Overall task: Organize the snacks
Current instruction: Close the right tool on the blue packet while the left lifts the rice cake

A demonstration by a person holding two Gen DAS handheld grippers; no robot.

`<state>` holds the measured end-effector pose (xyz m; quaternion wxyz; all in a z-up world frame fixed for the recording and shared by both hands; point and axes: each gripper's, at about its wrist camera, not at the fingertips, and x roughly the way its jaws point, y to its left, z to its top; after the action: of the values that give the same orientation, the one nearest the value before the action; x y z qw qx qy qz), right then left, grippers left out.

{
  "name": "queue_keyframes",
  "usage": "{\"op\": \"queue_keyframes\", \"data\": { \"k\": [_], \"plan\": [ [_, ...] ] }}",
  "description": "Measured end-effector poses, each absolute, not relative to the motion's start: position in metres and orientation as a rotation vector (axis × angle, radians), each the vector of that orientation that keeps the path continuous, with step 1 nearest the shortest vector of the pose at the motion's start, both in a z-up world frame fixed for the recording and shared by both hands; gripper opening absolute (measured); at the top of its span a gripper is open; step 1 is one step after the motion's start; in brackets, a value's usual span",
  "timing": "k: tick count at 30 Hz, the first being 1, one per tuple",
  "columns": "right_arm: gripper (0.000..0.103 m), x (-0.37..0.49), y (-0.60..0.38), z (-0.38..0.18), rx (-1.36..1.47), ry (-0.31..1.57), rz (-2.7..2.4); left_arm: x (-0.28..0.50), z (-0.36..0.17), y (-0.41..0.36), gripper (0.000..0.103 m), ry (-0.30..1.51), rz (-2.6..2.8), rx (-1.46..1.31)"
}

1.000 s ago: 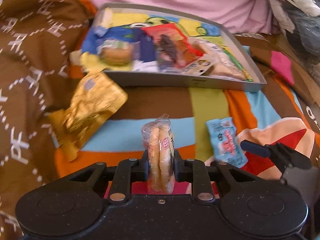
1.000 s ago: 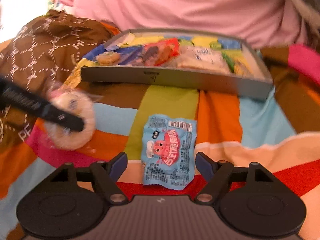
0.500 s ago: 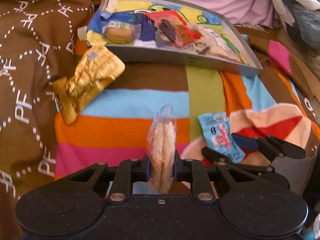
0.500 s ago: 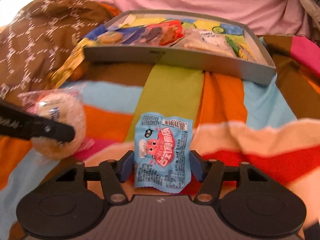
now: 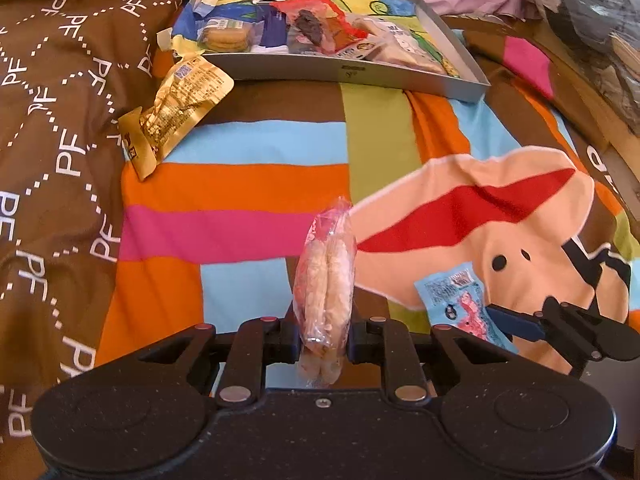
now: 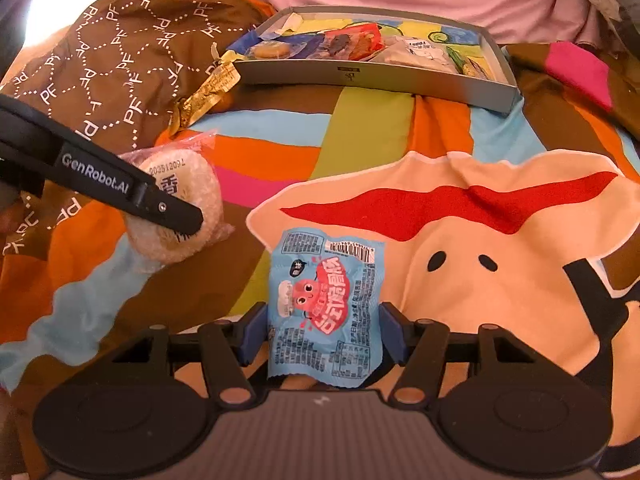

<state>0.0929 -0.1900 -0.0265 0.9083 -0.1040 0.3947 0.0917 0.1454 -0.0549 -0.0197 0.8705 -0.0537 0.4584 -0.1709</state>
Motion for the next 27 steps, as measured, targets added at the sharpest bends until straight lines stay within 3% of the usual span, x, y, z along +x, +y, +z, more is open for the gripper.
{"op": "queue_keyframes", "data": {
  "k": [14,16,18,27],
  "plan": [
    [0.074,0.107,-0.183,-0.043,-0.213,0.778,0.206,0.14,-0.02,-0.055,0.021,0.947,-0.351,-0.106],
    [0.072,0.106,-0.182,-0.044,-0.219,0.775,0.206,0.14,-0.02,-0.055,0.021,0.947,-0.351,-0.109],
    [0.065,0.105,-0.182,-0.044,-0.217,0.772,0.209,0.14,-0.02,-0.054,0.021,0.947,-0.35,-0.11],
    [0.062,0.095,-0.179,-0.043,-0.227,0.742,0.197,0.139,-0.017,-0.054,0.021,0.918,-0.341,-0.114]
  ]
}}
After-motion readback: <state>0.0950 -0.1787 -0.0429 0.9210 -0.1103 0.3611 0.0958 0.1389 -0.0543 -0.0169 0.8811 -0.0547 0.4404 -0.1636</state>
